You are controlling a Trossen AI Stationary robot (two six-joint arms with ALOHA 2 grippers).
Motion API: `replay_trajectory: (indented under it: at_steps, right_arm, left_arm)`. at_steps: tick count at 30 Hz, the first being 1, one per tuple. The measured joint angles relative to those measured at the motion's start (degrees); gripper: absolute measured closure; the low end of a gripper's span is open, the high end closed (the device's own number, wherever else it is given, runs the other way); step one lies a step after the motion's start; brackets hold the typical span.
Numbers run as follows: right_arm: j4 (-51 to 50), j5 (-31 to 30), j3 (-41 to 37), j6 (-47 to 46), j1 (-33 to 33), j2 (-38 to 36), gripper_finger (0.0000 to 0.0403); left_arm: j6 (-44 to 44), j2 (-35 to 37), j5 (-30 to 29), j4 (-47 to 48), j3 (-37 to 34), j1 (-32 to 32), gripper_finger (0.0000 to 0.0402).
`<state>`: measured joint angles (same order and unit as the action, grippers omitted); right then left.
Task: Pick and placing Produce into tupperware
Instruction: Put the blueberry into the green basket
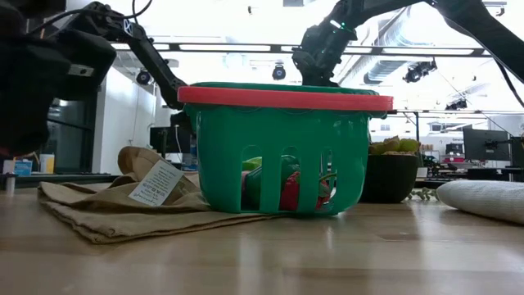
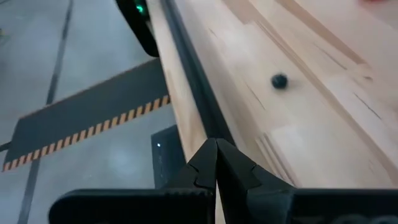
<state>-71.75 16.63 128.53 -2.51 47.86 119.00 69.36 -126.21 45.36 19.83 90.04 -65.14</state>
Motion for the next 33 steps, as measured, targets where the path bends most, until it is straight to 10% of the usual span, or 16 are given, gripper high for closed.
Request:
replay_trajectory:
  at_steps: [33]
  right_arm:
    - [2.67, 0.01, 0.00, -1.03, -0.01, 0.00, 0.0307]
  left_arm:
    - [6.69, 2.34, -11.71, 14.17, 0.02, 8.71, 0.0401]
